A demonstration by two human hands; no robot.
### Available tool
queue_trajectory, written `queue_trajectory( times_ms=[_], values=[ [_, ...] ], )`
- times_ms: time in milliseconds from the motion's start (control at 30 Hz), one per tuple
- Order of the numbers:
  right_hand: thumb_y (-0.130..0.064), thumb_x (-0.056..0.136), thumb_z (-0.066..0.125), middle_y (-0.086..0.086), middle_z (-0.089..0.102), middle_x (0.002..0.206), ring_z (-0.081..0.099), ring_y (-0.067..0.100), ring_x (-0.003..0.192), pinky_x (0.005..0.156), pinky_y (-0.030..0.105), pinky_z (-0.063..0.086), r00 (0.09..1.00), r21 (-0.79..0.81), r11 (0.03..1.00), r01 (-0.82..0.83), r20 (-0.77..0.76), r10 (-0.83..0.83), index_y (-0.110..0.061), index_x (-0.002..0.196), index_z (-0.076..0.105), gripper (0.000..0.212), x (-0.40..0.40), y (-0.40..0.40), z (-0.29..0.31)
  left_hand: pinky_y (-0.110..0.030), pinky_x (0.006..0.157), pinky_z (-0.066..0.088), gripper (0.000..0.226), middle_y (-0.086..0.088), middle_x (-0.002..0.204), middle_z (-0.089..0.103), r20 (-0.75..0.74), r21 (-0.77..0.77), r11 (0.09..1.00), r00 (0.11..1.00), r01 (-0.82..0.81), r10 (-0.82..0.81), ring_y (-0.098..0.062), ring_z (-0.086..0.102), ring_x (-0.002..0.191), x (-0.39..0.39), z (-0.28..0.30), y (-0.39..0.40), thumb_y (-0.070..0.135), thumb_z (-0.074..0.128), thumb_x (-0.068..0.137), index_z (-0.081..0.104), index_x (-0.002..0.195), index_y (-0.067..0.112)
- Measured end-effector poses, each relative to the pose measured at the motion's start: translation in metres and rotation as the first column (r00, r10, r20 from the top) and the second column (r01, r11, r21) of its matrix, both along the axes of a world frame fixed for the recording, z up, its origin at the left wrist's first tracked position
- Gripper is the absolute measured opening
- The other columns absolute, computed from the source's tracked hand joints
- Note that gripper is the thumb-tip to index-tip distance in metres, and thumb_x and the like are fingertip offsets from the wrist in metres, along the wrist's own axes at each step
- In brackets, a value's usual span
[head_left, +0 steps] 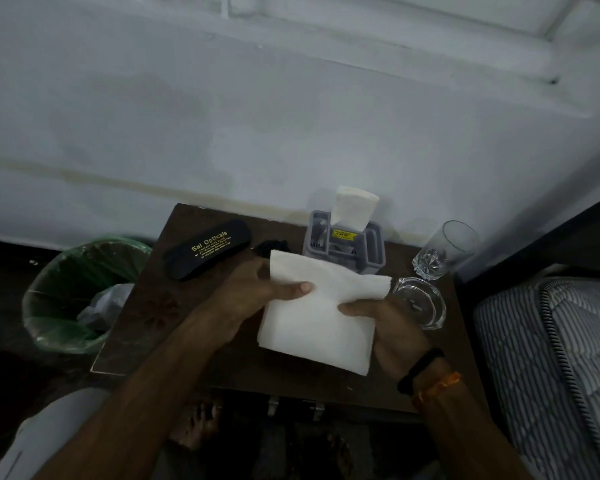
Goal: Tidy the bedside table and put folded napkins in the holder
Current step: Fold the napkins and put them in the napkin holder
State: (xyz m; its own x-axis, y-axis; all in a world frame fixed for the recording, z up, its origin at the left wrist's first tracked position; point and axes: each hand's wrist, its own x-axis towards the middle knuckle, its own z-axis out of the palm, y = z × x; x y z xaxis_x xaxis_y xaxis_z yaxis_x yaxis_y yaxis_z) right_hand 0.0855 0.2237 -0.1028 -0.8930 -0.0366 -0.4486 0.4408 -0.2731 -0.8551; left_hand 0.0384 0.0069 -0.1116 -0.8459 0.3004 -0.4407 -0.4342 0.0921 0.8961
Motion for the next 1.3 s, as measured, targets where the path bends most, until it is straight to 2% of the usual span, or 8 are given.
queue_trajectory(
  times_ms=[100, 233, 433, 633, 833, 1033, 1167, 1300],
  values=[
    [0.013, 0.077, 0.062, 0.016, 0.073, 0.111, 0.067, 0.038, 0.105, 0.094, 0.055, 0.052, 0.998, 0.038, 0.999, 0.008, -0.062, -0.006, -0.008, 0.106, 0.073, 0.037, 0.001, 0.004, 0.005, -0.046, 0.093, 0.055, 0.046, -0.003, 0.110, 0.075, -0.032, 0.063, 0.998, 0.999, 0.015, -0.013, -0.024, 0.070, 0.105, 0.003, 0.010, 0.008, 0.019, 0.084, 0.071, 0.070, 0.114, 0.014],
    [0.011, 0.075, 0.068, 0.011, 0.074, 0.109, 0.068, 0.033, 0.104, 0.089, 0.049, 0.056, 0.985, 0.112, 0.993, 0.041, -0.172, -0.021, -0.013, 0.104, 0.074, 0.037, 0.001, 0.000, 0.006, -0.052, 0.093, 0.054, 0.049, 0.000, 0.113, 0.073, -0.090, 0.017, 1.000, 0.996, -0.024, 0.025, -0.022, 0.068, 0.106, 0.004, 0.014, 0.017, 0.024, 0.083, 0.073, 0.067, 0.119, 0.021],
    [0.012, 0.077, 0.068, 0.008, 0.074, 0.109, 0.072, 0.018, 0.098, 0.079, 0.027, 0.059, 0.919, 0.126, 0.974, 0.189, -0.373, -0.129, -0.006, 0.113, 0.068, 0.040, -0.004, -0.010, 0.011, -0.021, 0.081, 0.051, 0.040, 0.014, 0.111, 0.064, -0.321, 0.014, 0.998, 0.945, -0.064, 0.066, -0.003, 0.060, 0.105, 0.009, 0.018, 0.027, 0.017, 0.074, 0.082, 0.057, 0.114, 0.036],
    [0.009, 0.075, 0.074, 0.001, 0.076, 0.101, 0.073, 0.019, 0.097, 0.085, 0.036, 0.059, 0.927, 0.181, 0.956, 0.230, -0.340, -0.158, -0.016, 0.100, 0.073, 0.035, -0.007, -0.014, -0.013, -0.032, 0.098, 0.047, 0.048, 0.011, 0.124, 0.059, -0.353, -0.099, 0.995, 0.935, -0.011, -0.025, -0.006, 0.054, 0.115, 0.011, 0.001, 0.034, 0.019, 0.070, 0.087, 0.052, 0.131, 0.030],
    [0.012, 0.075, 0.072, -0.007, 0.078, 0.089, 0.073, 0.010, 0.089, 0.074, 0.022, 0.057, 0.912, 0.166, 0.958, 0.234, -0.379, -0.157, -0.014, 0.098, 0.072, 0.034, -0.010, -0.011, -0.016, -0.026, 0.095, 0.051, 0.040, 0.010, 0.124, 0.065, -0.358, -0.098, 0.993, 0.934, -0.059, 0.020, -0.003, 0.060, 0.112, 0.010, -0.009, 0.032, 0.018, 0.068, 0.090, 0.060, 0.127, 0.028],
    [0.013, 0.075, 0.071, 0.004, 0.074, 0.109, 0.071, 0.016, 0.102, 0.085, 0.028, 0.057, 0.937, 0.225, 0.958, 0.179, -0.337, -0.096, -0.013, 0.108, 0.070, 0.042, -0.007, -0.009, -0.037, -0.044, 0.100, 0.052, 0.048, 0.005, 0.127, 0.066, -0.274, -0.125, 0.989, 0.961, -0.075, 0.039, -0.009, 0.061, 0.117, 0.017, -0.027, 0.034, 0.018, 0.075, 0.083, 0.060, 0.128, 0.028],
    [0.012, 0.076, 0.072, 0.006, 0.073, 0.111, 0.071, 0.016, 0.103, 0.086, 0.028, 0.058, 0.935, 0.216, 0.959, 0.183, -0.341, -0.102, -0.009, 0.113, 0.069, 0.042, -0.009, -0.009, -0.039, -0.009, 0.075, 0.048, 0.043, 0.029, 0.094, 0.061, -0.273, -0.114, 0.983, 0.956, -0.142, 0.106, 0.022, 0.058, 0.083, 0.019, -0.027, 0.036, 0.011, 0.073, 0.085, 0.055, 0.096, 0.049],
    [0.011, 0.076, 0.073, 0.007, 0.074, 0.110, 0.071, 0.017, 0.103, 0.088, 0.030, 0.058, 0.936, 0.234, 0.953, 0.192, -0.337, -0.106, -0.008, 0.113, 0.069, 0.042, -0.008, -0.008, -0.042, -0.020, 0.089, 0.051, 0.038, 0.019, 0.105, 0.062, -0.280, -0.121, 0.984, 0.955, -0.130, 0.092, 0.011, 0.059, 0.092, 0.021, -0.028, 0.038, 0.013, 0.071, 0.087, 0.059, 0.110, 0.040]
  ],
)
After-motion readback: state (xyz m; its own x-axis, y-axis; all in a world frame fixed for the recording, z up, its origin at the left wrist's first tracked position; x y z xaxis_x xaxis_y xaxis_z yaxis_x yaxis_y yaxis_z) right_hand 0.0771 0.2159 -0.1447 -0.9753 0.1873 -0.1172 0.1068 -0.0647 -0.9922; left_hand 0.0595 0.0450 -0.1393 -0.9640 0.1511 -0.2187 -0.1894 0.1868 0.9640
